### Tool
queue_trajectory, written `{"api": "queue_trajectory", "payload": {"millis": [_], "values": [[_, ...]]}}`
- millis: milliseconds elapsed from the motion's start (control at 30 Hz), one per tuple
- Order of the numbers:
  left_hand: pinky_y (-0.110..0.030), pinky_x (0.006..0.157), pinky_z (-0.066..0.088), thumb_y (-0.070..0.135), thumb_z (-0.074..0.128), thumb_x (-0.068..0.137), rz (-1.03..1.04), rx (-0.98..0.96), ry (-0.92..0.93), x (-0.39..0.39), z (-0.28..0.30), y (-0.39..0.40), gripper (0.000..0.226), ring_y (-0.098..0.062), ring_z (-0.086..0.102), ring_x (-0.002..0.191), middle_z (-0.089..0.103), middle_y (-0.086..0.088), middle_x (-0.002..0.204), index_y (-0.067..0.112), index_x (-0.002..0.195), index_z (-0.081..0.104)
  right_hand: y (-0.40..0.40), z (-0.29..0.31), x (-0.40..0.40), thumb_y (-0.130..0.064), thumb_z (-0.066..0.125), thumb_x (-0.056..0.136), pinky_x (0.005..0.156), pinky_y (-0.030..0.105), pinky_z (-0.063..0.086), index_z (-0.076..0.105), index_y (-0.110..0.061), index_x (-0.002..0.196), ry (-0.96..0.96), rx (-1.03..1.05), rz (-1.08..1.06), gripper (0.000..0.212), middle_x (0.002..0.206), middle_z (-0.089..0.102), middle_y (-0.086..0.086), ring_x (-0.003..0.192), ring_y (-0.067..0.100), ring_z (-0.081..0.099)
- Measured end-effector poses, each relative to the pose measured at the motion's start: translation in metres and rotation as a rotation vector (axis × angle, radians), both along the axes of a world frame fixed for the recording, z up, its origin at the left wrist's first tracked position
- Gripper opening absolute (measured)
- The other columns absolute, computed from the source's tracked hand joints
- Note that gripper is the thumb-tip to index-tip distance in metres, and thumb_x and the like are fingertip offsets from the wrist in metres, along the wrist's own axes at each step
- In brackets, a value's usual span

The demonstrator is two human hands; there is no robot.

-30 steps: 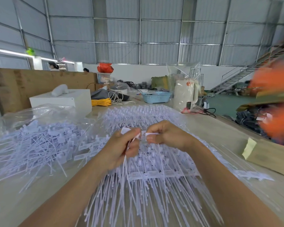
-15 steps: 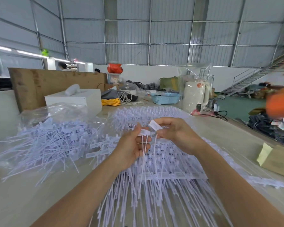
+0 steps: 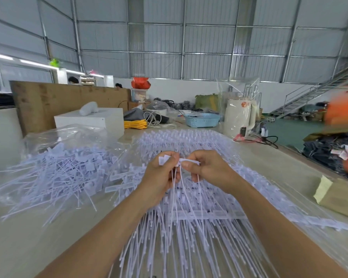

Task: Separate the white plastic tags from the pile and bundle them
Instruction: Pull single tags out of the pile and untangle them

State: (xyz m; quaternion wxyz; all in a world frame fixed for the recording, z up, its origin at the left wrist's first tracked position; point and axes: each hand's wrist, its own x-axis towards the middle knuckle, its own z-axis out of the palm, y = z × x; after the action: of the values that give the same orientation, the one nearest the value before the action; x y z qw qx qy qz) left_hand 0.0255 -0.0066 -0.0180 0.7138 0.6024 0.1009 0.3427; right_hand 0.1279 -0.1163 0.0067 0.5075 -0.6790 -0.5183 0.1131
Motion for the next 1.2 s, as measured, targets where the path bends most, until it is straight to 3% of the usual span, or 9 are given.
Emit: {"api": "queue_trajectory", "payload": {"millis": [200,300,500,633,767,867,933,1067,1200], "values": [[-0.023,0.043,0.042,0.025,0.056,0.094,-0.044,0.054,0.079,-0.001,-0.002,-0.005,0.013,-0.012,0.05,0.046,0.053,-0.002,0.058,0.015,0.085,0.057,-0.002,0.001,-0.001,-0.016,0.063,0.089,0.048,0.022,0.039,0.061,-0.015,0.066,-0.008,-0.004,0.025,0.023,0.052,0.053,0.001,0.047,0.011,0.047],[-0.019,0.037,0.035,0.022,0.053,0.095,-0.052,0.082,0.07,-0.002,-0.001,-0.007,0.015,-0.011,0.04,0.037,0.044,0.0,0.047,0.013,0.083,0.054,-0.001,0.0,-0.001,-0.011,0.063,0.089,0.048,0.02,0.037,0.06,-0.016,0.064,-0.031,0.016,0.033,0.026,0.05,0.05,-0.004,0.044,0.006,0.043],[-0.016,0.037,0.027,0.011,0.05,0.097,-0.102,0.103,0.103,-0.002,0.0,-0.007,0.024,-0.009,0.028,0.034,0.033,0.005,0.042,0.013,0.073,0.048,-0.002,-0.003,0.001,-0.004,0.061,0.088,0.05,0.022,0.036,0.065,-0.009,0.074,-0.043,-0.002,0.096,0.016,0.06,0.05,0.007,0.048,0.008,0.041],[-0.02,0.038,0.033,0.02,0.051,0.097,-0.036,0.173,0.131,-0.001,-0.002,-0.009,0.02,-0.011,0.038,0.034,0.042,0.004,0.042,0.012,0.078,0.052,-0.001,-0.006,0.002,-0.001,0.062,0.087,0.053,0.015,0.036,0.067,-0.011,0.073,-0.064,0.038,0.072,0.018,0.055,0.056,-0.007,0.048,0.001,0.044],[-0.024,0.046,0.047,0.028,0.052,0.096,0.016,0.153,0.099,0.0,-0.001,-0.013,0.019,-0.013,0.058,0.043,0.06,0.0,0.05,0.016,0.081,0.057,0.004,-0.006,0.002,0.001,0.064,0.085,0.057,0.031,0.041,0.065,0.005,0.071,-0.097,0.151,0.027,0.014,0.06,0.058,0.011,0.055,0.019,0.05],[-0.023,0.043,0.042,0.027,0.049,0.098,-0.004,0.152,0.116,-0.003,0.002,-0.015,0.023,-0.014,0.053,0.039,0.053,0.002,0.046,0.013,0.08,0.053,0.006,-0.008,0.001,0.001,0.065,0.084,0.052,0.02,0.038,0.066,0.001,0.07,-0.1,0.151,0.015,0.015,0.049,0.055,-0.006,0.047,0.005,0.046],[-0.02,0.038,0.033,0.023,0.047,0.099,-0.042,0.099,0.105,-0.004,0.004,-0.015,0.025,-0.01,0.039,0.035,0.041,0.005,0.042,0.012,0.077,0.048,0.005,-0.008,0.0,0.002,0.064,0.085,0.051,0.017,0.036,0.067,-0.002,0.07,-0.097,0.135,0.036,0.015,0.048,0.051,-0.009,0.046,0.002,0.043],[-0.012,0.035,0.023,0.019,0.048,0.099,-0.186,-0.011,0.166,-0.008,0.009,-0.015,0.029,-0.006,0.022,0.032,0.026,0.007,0.044,0.016,0.07,0.042,-0.003,-0.002,0.006,0.005,0.062,0.085,0.068,0.032,0.046,0.067,0.003,0.079,-0.211,0.015,0.086,0.009,0.074,0.064,0.017,0.068,0.027,0.056],[-0.013,0.035,0.023,0.025,0.049,0.094,-0.314,-0.235,0.042,-0.009,0.016,-0.014,0.022,-0.005,0.025,0.031,0.029,0.007,0.043,0.017,0.075,0.041,-0.017,0.004,0.024,-0.002,0.058,0.089,0.057,0.023,0.036,0.057,-0.003,0.069,-0.096,0.086,-0.029,0.02,0.062,0.046,0.004,0.055,0.011,0.041]]}}
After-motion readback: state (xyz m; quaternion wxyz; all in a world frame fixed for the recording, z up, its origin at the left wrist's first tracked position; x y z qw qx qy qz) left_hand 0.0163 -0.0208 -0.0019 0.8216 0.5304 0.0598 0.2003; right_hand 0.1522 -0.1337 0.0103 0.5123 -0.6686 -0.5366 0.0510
